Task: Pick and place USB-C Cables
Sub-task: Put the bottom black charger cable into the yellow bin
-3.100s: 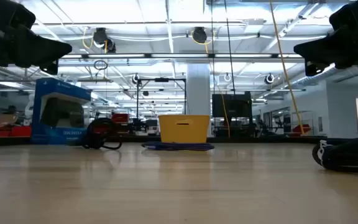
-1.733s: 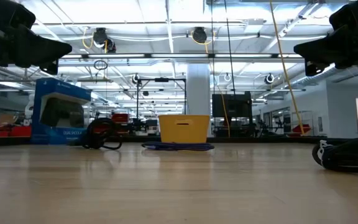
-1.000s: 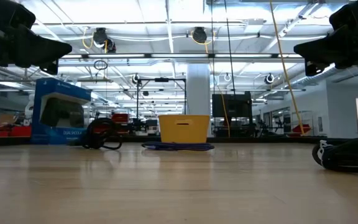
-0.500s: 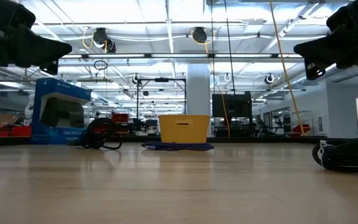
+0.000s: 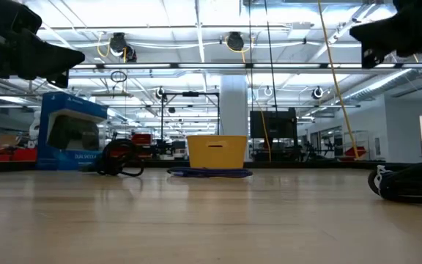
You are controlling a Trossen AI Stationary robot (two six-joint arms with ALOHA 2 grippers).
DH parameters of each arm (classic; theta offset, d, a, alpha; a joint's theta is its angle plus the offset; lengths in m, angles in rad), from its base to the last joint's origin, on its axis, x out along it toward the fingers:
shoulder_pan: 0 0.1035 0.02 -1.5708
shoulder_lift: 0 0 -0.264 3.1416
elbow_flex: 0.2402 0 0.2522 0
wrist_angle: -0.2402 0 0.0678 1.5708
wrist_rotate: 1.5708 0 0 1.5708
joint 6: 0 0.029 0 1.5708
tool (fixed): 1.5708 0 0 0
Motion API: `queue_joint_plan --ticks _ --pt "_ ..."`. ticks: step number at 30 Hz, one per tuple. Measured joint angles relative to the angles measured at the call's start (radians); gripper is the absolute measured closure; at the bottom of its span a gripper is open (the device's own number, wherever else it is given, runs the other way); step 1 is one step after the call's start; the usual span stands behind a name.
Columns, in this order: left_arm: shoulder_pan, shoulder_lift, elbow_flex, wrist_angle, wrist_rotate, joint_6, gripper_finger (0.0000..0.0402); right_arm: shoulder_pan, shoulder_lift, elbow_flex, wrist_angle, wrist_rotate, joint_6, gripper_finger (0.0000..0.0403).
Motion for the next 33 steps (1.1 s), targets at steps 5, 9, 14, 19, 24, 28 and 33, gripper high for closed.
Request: queue_joint_plan --ticks 5,9,14,19,24,28,33 --pt "0.000 0.000 0.000 0.000 0.000 0.000 0.0376 0.000 0.070 0.149 -0.076 -0.007 0.008 0.0403" --pt "0.000 0.000 0.000 0.000 0.000 0.000 0.0376 0.000 0.143 0.267 -0.152 -0.009 0.009 0.0403" --pt "0.000 0.000 0.000 0.000 0.000 0.000 0.0376 0.000 0.249 0.409 -0.214 -0.011 0.009 0.0403" --pt "0.000 0.000 0.000 0.000 0.000 0.004 0.0376 0.000 0.365 0.545 -0.261 -0.012 0.023 0.0403" --pt "0.000 0.000 0.000 0.000 0.000 0.000 0.0376 0.000 0.474 0.679 -0.323 -0.009 0.023 0.0403" --pt "0.000 0.000 0.000 0.000 0.000 0.000 0.0376 0.001 0.546 0.777 -0.345 -0.008 0.022 0.0403" --pt "0.000 0.000 0.000 0.000 0.000 0.000 0.0376 0.001 0.628 0.913 -0.396 -0.007 0.021 0.0403"
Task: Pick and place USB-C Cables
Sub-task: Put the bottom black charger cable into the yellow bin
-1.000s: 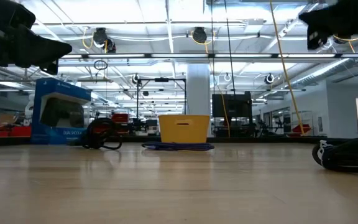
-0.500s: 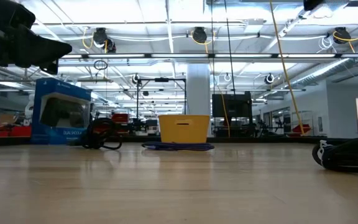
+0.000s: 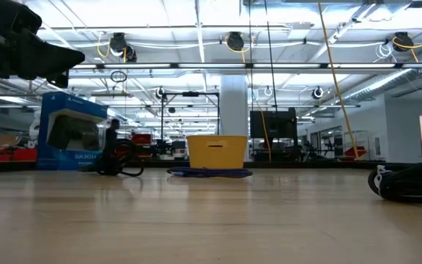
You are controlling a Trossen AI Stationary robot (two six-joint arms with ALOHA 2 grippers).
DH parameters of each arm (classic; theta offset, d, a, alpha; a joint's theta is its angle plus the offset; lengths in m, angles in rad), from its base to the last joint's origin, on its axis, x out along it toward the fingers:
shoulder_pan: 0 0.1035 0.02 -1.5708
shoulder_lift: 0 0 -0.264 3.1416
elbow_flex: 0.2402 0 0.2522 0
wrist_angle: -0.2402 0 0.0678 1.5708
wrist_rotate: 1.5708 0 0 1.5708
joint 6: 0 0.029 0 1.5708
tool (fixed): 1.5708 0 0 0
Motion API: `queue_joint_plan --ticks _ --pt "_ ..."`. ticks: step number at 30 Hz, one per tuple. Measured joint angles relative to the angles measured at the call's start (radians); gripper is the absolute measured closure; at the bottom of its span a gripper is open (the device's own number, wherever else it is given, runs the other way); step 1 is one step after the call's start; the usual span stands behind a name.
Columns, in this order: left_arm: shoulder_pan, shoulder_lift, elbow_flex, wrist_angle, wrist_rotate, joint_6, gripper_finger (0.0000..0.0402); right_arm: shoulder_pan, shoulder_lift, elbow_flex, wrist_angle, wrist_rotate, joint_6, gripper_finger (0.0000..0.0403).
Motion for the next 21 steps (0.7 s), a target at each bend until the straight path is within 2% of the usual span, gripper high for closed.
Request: queue_joint_plan --ticks 7,15,21 --pt "0.000 0.000 0.000 0.000 0.000 0.000 0.0376 0.000 0.070 0.111 -0.035 0.001 -0.002 0.0403" --pt "0.000 0.000 0.000 0.000 0.000 -0.006 0.0376 0.000 0.081 0.101 -0.031 0.002 -0.003 0.0403" --pt "0.000 0.000 0.000 0.023 0.000 -0.083 0.0376 0.000 0.081 0.084 -0.014 0.002 -0.007 0.0403"
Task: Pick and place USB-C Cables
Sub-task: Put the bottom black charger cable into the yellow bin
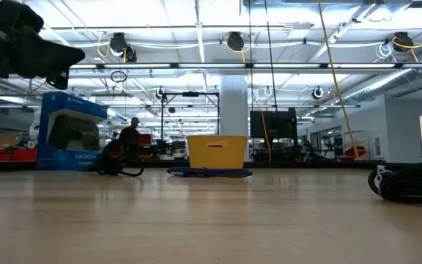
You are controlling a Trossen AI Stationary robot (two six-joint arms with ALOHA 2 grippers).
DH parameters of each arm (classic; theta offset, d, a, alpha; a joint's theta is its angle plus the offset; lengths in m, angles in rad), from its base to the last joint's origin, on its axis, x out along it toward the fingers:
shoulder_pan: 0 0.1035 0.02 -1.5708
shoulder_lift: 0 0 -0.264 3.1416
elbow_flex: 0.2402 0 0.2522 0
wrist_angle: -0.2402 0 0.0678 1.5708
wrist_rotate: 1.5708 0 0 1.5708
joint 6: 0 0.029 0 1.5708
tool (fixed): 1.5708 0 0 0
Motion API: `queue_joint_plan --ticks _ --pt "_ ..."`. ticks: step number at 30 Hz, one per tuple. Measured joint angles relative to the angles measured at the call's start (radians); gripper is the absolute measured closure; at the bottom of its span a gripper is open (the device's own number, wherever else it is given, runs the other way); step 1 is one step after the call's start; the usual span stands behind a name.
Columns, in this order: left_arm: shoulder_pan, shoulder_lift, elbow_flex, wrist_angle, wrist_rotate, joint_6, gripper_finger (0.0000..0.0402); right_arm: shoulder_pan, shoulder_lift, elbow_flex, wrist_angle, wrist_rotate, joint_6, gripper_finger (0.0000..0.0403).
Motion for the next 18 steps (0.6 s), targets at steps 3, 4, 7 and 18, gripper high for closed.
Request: queue_joint_plan --ticks 3,4,7,18 --pt "0.000 0.000 0.000 0.044 0.000 -0.013 0.0376 0.000 0.000 0.000 0.000 0.000 -0.010 0.0403" --pt "0.000 0.000 0.000 0.061 0.000 -0.021 0.0376 0.000 0.000 0.000 0.000 0.000 -0.011 0.0403" --pt "0.000 0.001 0.014 0.076 0.000 -0.022 0.0376 0.000 -0.001 0.000 0.000 0.000 -0.012 0.0403" --pt "-0.003 0.144 0.300 -0.074 0.001 -0.053 0.0376 0.000 -0.001 0.000 0.000 0.000 -0.013 0.0403"
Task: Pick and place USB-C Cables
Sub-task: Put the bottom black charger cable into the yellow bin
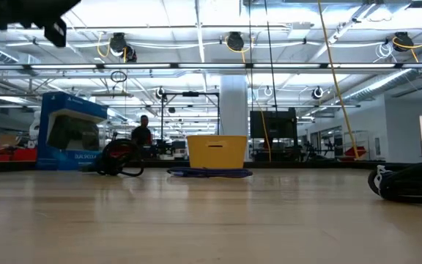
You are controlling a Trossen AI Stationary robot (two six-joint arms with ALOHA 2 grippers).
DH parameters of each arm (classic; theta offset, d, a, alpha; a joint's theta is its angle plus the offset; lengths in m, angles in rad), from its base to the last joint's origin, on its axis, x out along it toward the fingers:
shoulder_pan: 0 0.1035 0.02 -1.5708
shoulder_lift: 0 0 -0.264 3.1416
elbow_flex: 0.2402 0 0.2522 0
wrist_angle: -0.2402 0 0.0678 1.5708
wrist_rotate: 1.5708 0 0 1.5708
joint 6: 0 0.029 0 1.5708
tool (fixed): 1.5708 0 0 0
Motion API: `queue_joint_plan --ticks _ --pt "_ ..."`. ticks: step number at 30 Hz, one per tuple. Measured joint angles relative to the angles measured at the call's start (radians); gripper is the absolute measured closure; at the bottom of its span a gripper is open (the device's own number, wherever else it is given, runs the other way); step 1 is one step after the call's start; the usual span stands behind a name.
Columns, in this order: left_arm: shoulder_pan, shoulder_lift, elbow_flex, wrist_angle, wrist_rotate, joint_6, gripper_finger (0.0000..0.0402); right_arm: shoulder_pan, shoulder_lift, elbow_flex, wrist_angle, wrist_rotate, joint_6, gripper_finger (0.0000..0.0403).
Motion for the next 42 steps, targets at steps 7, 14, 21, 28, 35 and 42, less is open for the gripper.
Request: queue_joint_plan --ticks 7,14,21,28,35,42 --pt "0.000 0.169 0.339 -0.249 0.001 -0.057 0.0376 0.000 0.000 0.000 0.000 0.000 0.000 0.0403" --pt "0.000 0.356 0.662 -0.369 0.002 -0.037 0.0376 0.000 0.000 0.000 0.000 0.000 0.000 0.0403" --pt "0.000 0.540 0.930 -0.531 0.001 -0.028 0.0376 0.000 0.000 0.000 -0.001 0.000 0.007 0.0403" --pt "0.000 0.651 0.962 -0.564 -0.001 -0.019 0.0376 0.000 0.000 0.000 -0.023 0.000 0.008 0.0403" --pt "-0.001 0.757 0.942 -0.554 -0.009 0.026 0.0376 0.000 0.000 0.000 -0.030 0.000 0.054 0.0403" --pt "-0.002 0.862 0.942 -0.444 -0.010 0.095 0.0376 0.000 0.031 0.014 -0.044 -0.003 0.102 0.0403"
